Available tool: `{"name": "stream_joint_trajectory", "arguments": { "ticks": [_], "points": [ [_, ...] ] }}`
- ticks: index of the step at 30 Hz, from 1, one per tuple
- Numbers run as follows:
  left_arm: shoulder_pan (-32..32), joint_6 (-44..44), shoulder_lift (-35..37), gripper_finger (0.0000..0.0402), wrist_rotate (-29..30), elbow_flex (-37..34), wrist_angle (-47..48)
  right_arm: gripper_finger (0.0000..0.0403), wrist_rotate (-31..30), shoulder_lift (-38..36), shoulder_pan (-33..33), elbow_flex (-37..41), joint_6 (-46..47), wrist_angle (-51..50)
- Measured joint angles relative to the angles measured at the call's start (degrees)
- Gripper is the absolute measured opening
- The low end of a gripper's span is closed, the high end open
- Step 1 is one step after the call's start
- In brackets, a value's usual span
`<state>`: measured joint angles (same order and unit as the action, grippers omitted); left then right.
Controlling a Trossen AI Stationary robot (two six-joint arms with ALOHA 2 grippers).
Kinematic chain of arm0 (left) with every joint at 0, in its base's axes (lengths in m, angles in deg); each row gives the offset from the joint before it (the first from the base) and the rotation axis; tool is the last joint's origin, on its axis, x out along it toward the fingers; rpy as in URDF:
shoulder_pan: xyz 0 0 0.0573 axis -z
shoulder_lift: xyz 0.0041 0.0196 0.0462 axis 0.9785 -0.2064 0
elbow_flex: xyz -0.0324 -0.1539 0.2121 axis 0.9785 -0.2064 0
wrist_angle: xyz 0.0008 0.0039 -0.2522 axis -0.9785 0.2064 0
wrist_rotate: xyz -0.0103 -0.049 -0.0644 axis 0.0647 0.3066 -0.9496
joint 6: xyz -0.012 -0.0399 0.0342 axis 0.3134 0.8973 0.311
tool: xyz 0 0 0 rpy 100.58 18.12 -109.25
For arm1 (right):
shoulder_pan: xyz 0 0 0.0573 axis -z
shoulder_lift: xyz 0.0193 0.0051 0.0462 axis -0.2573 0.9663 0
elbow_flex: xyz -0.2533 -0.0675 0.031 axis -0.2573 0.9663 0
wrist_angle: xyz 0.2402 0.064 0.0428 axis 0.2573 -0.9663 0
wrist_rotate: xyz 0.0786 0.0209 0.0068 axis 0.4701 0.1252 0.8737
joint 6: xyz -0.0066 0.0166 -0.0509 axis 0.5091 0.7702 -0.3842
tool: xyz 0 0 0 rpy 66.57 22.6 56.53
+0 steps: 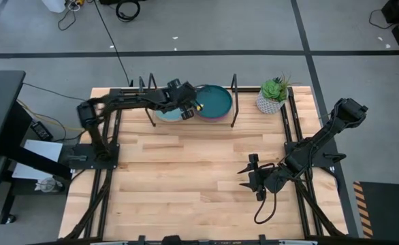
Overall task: Place and stack plates onto a shelf
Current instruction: Stack the light green plate on top of the white plate on the shelf, then return to Home Position
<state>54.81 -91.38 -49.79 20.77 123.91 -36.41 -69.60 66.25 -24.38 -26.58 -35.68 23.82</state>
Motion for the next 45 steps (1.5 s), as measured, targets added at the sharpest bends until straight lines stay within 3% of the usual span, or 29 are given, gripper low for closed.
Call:
{"name": "stream_joint_trajectory", "arguments": {
  "ticks": [2, 4, 8, 10, 24, 30, 40, 45],
  "points": [
    [1.0, 0.2, 2.4, 0.0172, -2.2, 1.3, 2.6, 0.0219, -0.1, 0.0, 0.0, 0.0, 0.0, -0.4],
    [2.2, 2.1, 4.6, 0.0172, -8.1, 1.7, 4.9, 0.0219, -0.1, 0.0, 0.0, 0.0, -0.1, -1.1],
    [5.2, 8.4, 9.8, 0.0171, -21.6, 0.7, 3.5, 0.0218, -0.4, -1.0, 0.1, 0.2, 0.1, -2.8],
    [8.1, 9.8, 11.3, 0.0171, -23.9, -1.9, 1.9, 0.0214, -0.3, -2.5, 0.4, 1.0, -0.4, -1.6],
    [24.9, 18.1, 28.5, 0.0171, -23.1, -24.2, -16.3, 0.0197, 2.0, -23.2, 6.4, 12.8, -5.1, 10.9],
    [27.8, 18.1, 35.5, 0.0171, -22.1, -32.8, -27.7, 0.0188, 6.8, -31.1, 10.8, 16.2, -7.4, 13.1],
    [31.6, 12.1, 48.9, 0.0171, -20.3, -44.2, -26.3, 0.0181, 5.4, -42.0, 15.3, 16.2, -8.8, 11.7],
    [32.0, 13.9, 56.7, 0.0171, -20.1, -51.1, -31.4, 0.0181, 5.4, -48.7, 15.5, 16.3, -8.8, 6.8]
  ]
}}
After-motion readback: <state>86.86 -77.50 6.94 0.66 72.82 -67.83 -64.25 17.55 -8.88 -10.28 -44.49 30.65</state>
